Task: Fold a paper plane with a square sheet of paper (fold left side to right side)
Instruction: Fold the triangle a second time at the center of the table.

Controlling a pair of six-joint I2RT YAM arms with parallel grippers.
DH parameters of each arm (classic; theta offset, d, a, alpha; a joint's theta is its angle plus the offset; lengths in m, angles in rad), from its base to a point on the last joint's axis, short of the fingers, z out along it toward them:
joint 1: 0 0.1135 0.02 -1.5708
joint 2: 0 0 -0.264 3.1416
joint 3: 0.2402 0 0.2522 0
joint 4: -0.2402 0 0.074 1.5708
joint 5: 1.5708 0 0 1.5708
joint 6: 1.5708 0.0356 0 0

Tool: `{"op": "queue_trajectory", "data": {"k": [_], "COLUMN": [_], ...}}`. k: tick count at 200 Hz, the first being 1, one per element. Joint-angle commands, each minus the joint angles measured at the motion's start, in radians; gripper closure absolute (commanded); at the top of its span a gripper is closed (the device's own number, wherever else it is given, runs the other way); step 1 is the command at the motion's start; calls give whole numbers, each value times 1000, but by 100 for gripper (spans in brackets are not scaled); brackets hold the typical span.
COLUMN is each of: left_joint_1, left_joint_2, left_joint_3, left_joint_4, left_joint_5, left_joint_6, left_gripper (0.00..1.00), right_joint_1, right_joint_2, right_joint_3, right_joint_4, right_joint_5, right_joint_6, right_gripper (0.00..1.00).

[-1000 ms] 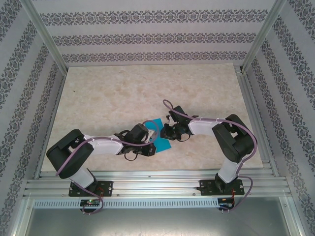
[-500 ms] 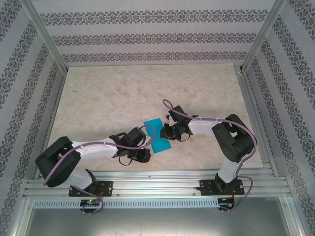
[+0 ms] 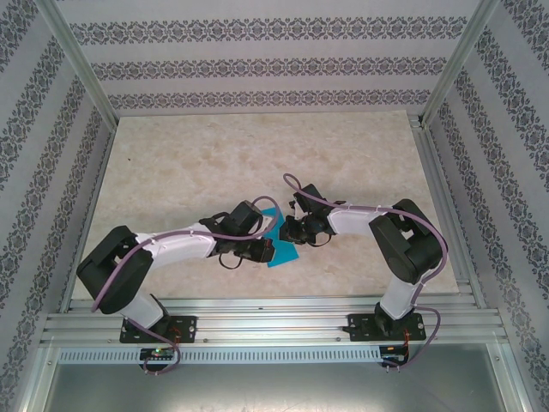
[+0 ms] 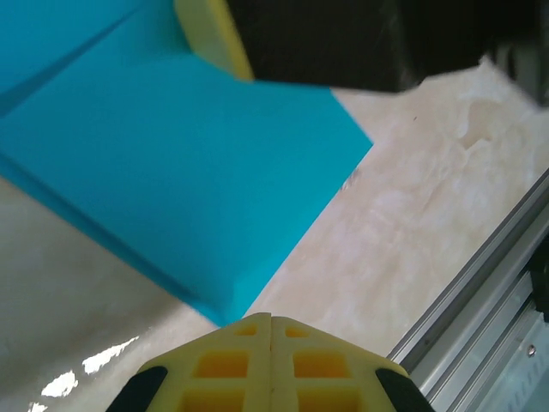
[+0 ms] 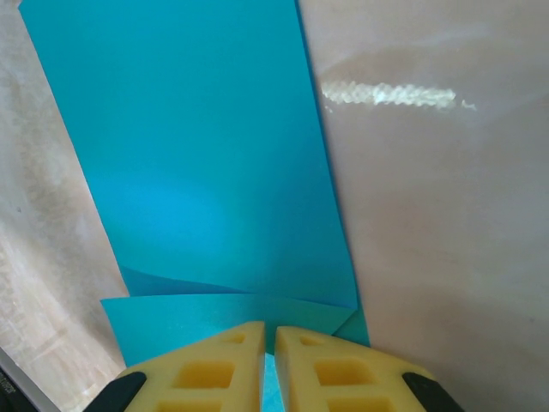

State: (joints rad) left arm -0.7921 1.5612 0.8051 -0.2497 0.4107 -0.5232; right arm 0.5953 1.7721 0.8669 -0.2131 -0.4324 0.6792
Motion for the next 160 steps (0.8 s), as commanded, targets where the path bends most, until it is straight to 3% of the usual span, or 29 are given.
{"op": "queue_trajectory", "data": {"k": [1, 41, 96, 160], "left_joint_1": [14, 14, 14, 1], "left_joint_2": [35, 131, 185, 185], "left_joint_3": [33, 49, 31, -90], "left_joint_4": [56, 104, 95, 61], "left_joint_5": [19, 59, 8, 34], "left_joint_6": [40, 45, 66, 78], "left_gripper": [99, 99, 99, 99], "right_joint_1": [-6, -5, -5, -6], "right_joint_2": [70, 75, 85, 85], "right_joint_3": [-22, -22, -17, -22], "right_joint_4": [-61, -62, -61, -70], "right_joint_5": [121, 121, 118, 123], "right_joint_6": [-21, -23, -24, -26], "right_gripper": [85, 85, 85, 85]}}
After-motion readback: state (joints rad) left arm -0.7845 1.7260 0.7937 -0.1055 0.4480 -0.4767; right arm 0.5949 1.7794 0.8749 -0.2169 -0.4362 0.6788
